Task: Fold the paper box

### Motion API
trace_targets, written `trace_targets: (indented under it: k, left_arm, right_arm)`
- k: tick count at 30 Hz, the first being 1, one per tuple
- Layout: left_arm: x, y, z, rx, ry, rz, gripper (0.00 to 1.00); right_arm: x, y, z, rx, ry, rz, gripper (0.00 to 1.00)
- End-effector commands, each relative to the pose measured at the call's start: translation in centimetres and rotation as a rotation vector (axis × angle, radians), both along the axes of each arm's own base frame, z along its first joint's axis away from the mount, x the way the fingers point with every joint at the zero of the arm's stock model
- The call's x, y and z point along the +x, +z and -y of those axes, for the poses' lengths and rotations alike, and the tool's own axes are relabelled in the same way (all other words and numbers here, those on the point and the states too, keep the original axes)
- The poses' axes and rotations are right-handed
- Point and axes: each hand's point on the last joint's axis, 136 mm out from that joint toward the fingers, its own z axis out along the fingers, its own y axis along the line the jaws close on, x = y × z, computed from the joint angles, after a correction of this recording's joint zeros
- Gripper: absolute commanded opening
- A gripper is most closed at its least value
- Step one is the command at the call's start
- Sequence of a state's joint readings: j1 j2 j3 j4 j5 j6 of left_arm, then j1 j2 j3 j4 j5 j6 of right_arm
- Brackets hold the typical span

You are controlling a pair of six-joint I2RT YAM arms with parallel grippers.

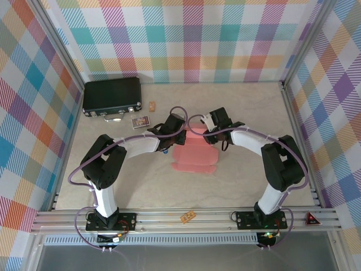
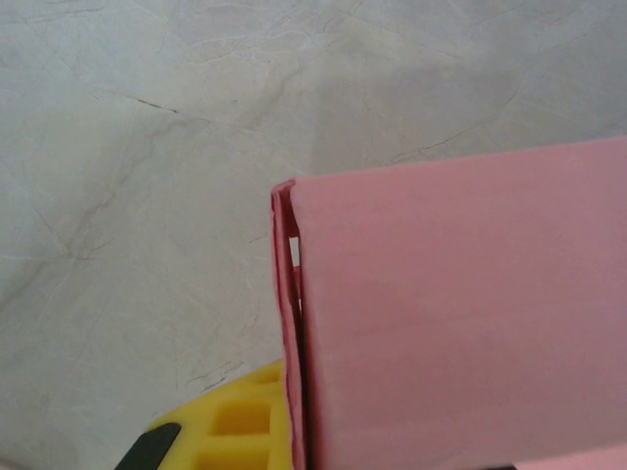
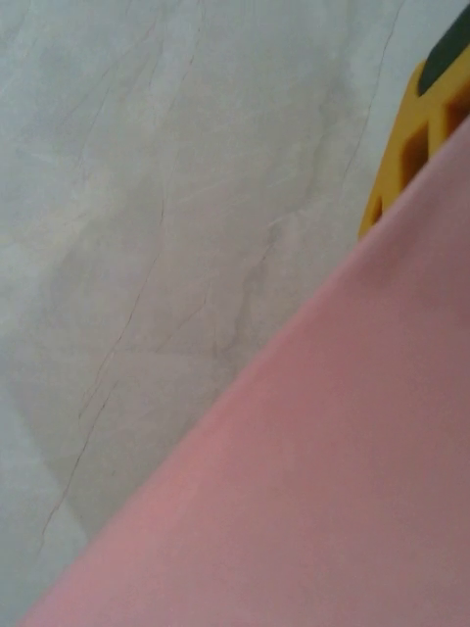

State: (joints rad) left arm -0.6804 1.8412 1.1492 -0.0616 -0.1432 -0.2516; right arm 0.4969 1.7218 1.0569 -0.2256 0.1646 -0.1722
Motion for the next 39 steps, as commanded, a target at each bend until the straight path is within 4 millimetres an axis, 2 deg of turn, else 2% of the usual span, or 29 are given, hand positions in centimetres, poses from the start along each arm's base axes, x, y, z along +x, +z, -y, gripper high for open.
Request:
trace_targets:
  k: [1,7,15,25,33,36,39]
  left_arm:
    - [-0.8,-0.5,0.7,0.001,-0.002,-0.042,0.08]
    - [-0.7,-0.4,0.7,-0.007,0.010,-0.045,0.08]
    - [-0.7,-0.1,0.9,-0.031,0.037,-0.064,0.08]
    - [-0.6,-0.3,1.2,-0.061,0.084,-0.096,0.07]
    - [-0.8,-0.4,1.1,-0.047,0.083,-0.101,0.07]
    - [-0.8,-0.3,1.0,-0.045,0.086,-0.098,0.07]
    - [-0.7,-0.2,0.9,-0.042,0.094,-0.094,0.07]
  right_arm:
    - [1.1,0.3,0.9,-0.066,-0.082,0.053,0.32]
    - [1.5,0.1,1.6,-0.129,-0.138,0.073,0.26]
    - [2.4,-0.3,1.9,-0.172,-0.260,0.044,0.23]
    - [2.8,-1.1,0.4,-0.152,-0.367,0.062,0.20]
    - [3.3,-1.0,0.5,-0.137,-0.433,0.119,0.18]
    - [3.3,-0.6,0.4,-0.122,-0.432,0.130,0.19]
    - [2.9,-0.4,0.1,-0.093,-0.400,0.126,0.25]
